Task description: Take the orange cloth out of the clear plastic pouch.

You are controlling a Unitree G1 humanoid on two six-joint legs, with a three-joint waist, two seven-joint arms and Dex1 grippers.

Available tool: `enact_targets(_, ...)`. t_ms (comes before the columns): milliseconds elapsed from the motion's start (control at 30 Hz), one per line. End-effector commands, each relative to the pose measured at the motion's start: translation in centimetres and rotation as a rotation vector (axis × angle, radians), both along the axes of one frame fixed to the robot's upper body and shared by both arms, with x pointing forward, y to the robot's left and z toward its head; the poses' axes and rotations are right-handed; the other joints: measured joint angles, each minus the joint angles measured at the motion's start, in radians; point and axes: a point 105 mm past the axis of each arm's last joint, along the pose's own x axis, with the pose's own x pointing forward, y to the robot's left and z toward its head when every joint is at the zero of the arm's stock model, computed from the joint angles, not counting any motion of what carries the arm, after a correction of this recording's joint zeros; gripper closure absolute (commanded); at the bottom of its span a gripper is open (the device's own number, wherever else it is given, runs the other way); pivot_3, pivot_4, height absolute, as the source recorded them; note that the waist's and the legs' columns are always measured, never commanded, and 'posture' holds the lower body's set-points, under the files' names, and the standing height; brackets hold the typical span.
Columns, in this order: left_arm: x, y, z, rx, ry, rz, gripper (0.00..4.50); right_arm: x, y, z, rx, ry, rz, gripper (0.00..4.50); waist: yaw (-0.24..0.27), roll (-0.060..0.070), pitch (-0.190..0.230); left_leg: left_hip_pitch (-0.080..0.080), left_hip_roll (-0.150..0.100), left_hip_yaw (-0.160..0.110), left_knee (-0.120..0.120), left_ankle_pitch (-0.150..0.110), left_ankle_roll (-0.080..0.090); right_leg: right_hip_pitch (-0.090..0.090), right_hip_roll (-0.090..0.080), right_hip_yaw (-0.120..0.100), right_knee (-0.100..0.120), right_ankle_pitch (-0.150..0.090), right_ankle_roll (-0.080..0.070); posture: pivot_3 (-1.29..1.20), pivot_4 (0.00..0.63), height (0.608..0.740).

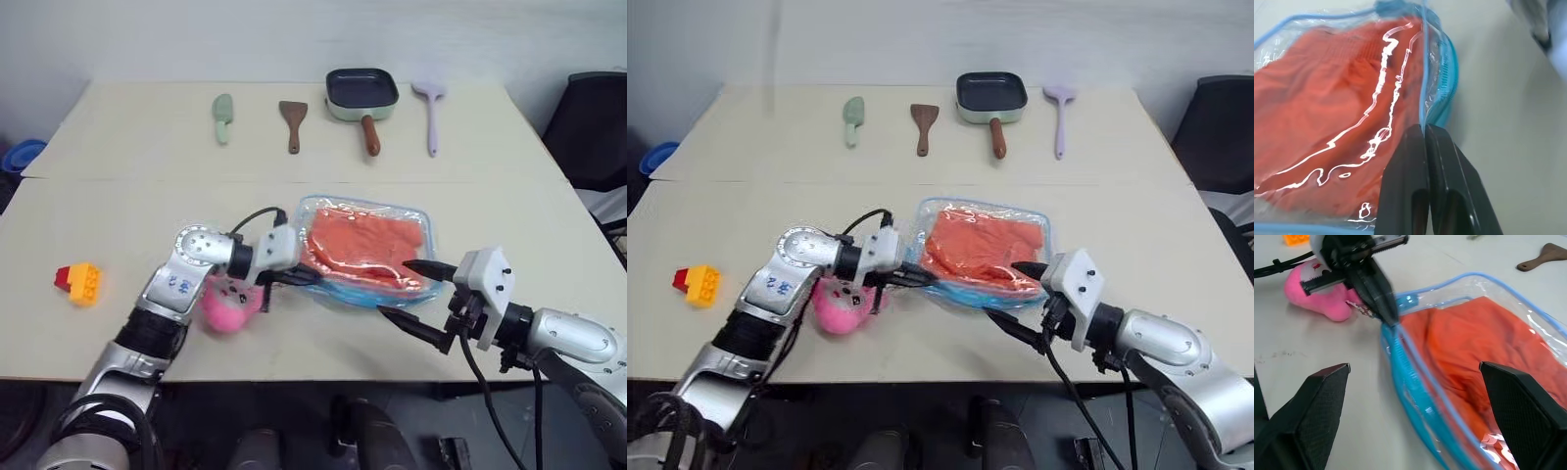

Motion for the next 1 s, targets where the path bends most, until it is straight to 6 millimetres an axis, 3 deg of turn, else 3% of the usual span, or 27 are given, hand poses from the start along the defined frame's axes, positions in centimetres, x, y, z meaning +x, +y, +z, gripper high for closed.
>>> enact_targets(33, 0.6, -1.0, 3.0, -0.119, 0.018, 0.076, 4.48, -0.7, 1.1, 0.1, -0.017, -0.038, 0.041, 0.07, -0.003, 0.0, 0.0, 0.0, 0.0, 0.0, 0.0, 0.0, 0.0, 0.0, 0.0, 0.0, 0.0, 0.0, 0.0, 0.0, 0.15, 0.74)
enact_targets(133, -0.1, -1.7, 3.5, -0.14, 0.028, 0.063, 4.5, 0.8, 1.1, -0.7, -0.021, -0.038, -0.036, 0.7, -0.013, 0.0, 0.0, 0.001, 0.001, 0.001, -0.001, 0.0, 0.0, 0.0, 0.0, 0.001, 0.0, 0.0, 0.0, 0.0, 0.15, 0.74)
enact_targets(300, -0.7, -1.9, 2.7, -0.11, 0.022, 0.047, 4.5, 3.3, 1.8, -1.2, -0.081, -0.114, -0.082, 2.48, -0.02, 0.0, 0.0, 0.002, 0.001, 0.001, -0.001, 0.001, -0.003, -0.001, 0.0, 0.001, 0.002, -0.001, -0.001, 0.0, 0.15, 0.74)
enact_targets(467, -0.7, -1.9, 2.5, -0.095, -0.005, 0.051, 4.5, 5.5, 2.0, -1.3, -0.159, -0.195, -0.105, 2.48, -0.017, 0.0, 0.0, 0.001, 0.001, 0.001, -0.001, 0.001, -0.003, -0.001, 0.0, 0.001, 0.002, -0.001, -0.001, 0.0, 0.15, 0.74)
enact_targets(700, -1.2, -1.7, 1.3, -0.033, -0.064, 0.028, 4.5, 6.7, -0.6, -1.8, -0.327, -0.263, -0.103, 2.48, -0.008, 0.0, 0.0, 0.001, 0.001, 0.002, -0.001, 0.001, -0.003, -0.001, 0.0, 0.0, 0.001, -0.001, -0.001, 0.0, 0.15, 0.74)
enact_targets(933, -1.8, -1.9, 1.1, -0.031, -0.082, 0.016, 4.5, 7.8, -2.7, -2.5, -0.483, -0.338, -0.089, 0.23, -0.008, 0.0, 0.0, 0.001, 0.001, 0.002, -0.001, 0.001, -0.003, -0.001, 0.0, 0.0, 0.001, -0.001, -0.001, 0.0, 0.15, 0.74)
enact_targets(1000, -1.9, -1.9, 1.1, -0.032, -0.084, 0.017, 4.5, 8.1, -2.8, -2.5, -0.513, -0.366, -0.087, 0.03, -0.01, 0.0, 0.0, 0.001, 0.001, 0.002, -0.001, 0.001, -0.003, -0.001, 0.0, 0.0, 0.001, -0.001, -0.001, 0.0, 0.15, 0.74)
